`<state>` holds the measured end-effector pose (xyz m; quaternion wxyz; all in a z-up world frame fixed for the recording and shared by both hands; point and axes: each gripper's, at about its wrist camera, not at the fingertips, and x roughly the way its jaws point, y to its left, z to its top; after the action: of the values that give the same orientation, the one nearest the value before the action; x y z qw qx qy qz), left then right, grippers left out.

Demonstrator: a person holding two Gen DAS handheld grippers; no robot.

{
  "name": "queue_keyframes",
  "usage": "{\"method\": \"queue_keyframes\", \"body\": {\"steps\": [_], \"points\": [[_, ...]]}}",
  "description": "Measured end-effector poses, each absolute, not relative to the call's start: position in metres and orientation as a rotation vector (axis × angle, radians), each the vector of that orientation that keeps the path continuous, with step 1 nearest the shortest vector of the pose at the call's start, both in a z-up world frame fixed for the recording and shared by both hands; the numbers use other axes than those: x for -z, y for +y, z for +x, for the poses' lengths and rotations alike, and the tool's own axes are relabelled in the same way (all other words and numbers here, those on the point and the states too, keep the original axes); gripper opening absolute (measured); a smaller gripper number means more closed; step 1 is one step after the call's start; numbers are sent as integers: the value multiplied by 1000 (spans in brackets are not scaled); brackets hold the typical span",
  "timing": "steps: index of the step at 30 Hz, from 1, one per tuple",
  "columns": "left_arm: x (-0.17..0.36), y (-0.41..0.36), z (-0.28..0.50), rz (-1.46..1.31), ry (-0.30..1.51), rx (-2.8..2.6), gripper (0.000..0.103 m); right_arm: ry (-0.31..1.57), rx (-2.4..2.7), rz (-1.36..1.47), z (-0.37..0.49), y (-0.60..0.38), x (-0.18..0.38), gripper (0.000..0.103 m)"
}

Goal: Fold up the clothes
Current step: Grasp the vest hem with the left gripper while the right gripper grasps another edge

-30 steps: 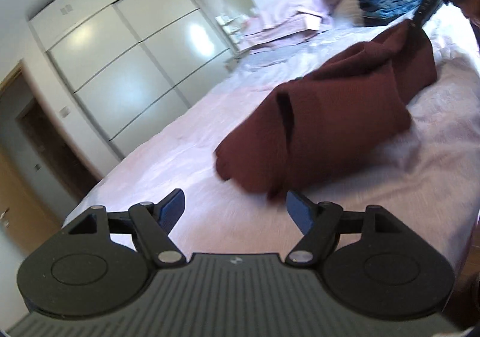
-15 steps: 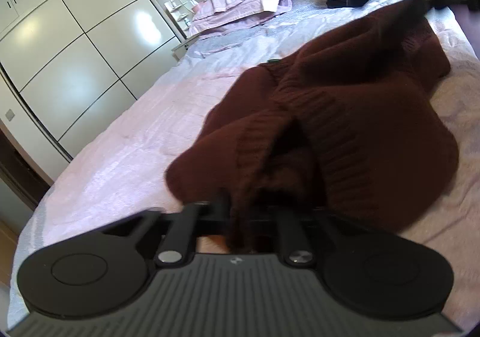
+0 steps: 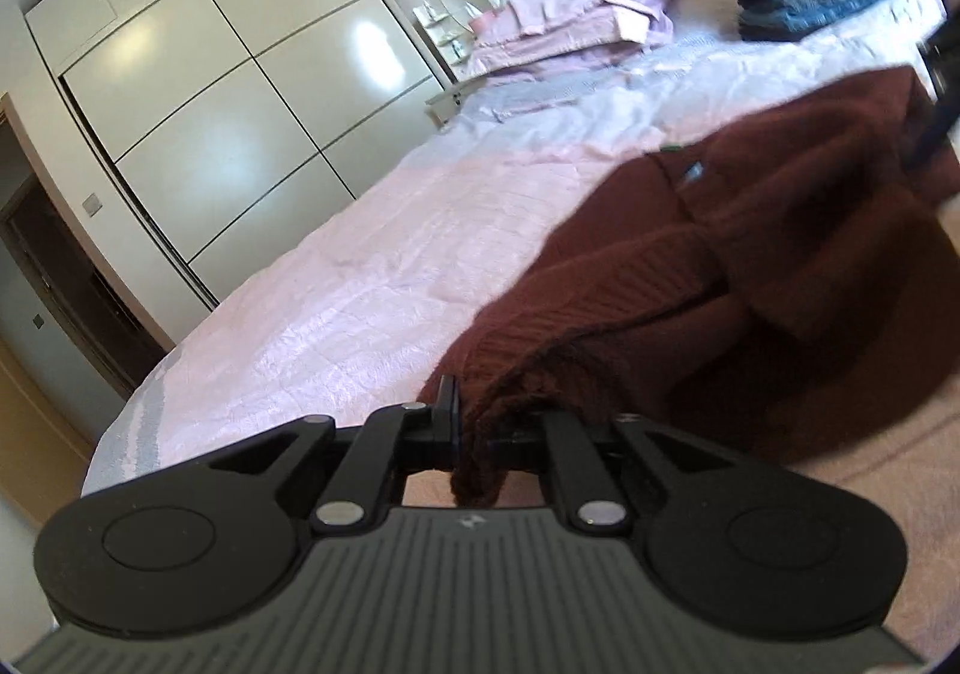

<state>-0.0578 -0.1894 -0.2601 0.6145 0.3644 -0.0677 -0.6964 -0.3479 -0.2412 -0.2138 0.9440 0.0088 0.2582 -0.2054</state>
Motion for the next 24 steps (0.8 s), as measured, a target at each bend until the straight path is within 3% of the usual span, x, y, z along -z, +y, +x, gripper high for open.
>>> {"method": "queue_keyframes", "body": {"steps": [5, 6, 8, 9, 13, 15, 16, 19, 20, 24], "points": [[268, -175, -50, 927, -219, 1618, 25, 676, 344, -157, -297, -216, 247, 72], [271, -171, -48, 951, -245, 1622, 32, 701, 346, -184, -291, -216, 252, 71], [278, -164, -46, 1012, -310, 1622, 48, 730, 348, -201, -286, -220, 256, 52], [284, -160, -47, 1054, -361, 1620, 51, 737, 344, -187, -285, -226, 256, 49], [309, -156, -54, 1202, -519, 1612, 57, 758, 328, -147, -284, -241, 252, 48], [318, -159, -58, 1220, -571, 1607, 53, 764, 329, -133, -286, -242, 247, 41], [319, -163, -59, 1208, -577, 1613, 49, 768, 333, -119, -286, -244, 245, 29], [313, -174, -63, 1156, -566, 1634, 22, 783, 349, -91, -285, -251, 241, 27], [309, -179, -64, 1146, -557, 1632, 7, 791, 356, -107, -285, -251, 240, 27], [283, -198, -62, 1075, -513, 1609, 5, 834, 355, -221, -278, -242, 246, 27]]}}
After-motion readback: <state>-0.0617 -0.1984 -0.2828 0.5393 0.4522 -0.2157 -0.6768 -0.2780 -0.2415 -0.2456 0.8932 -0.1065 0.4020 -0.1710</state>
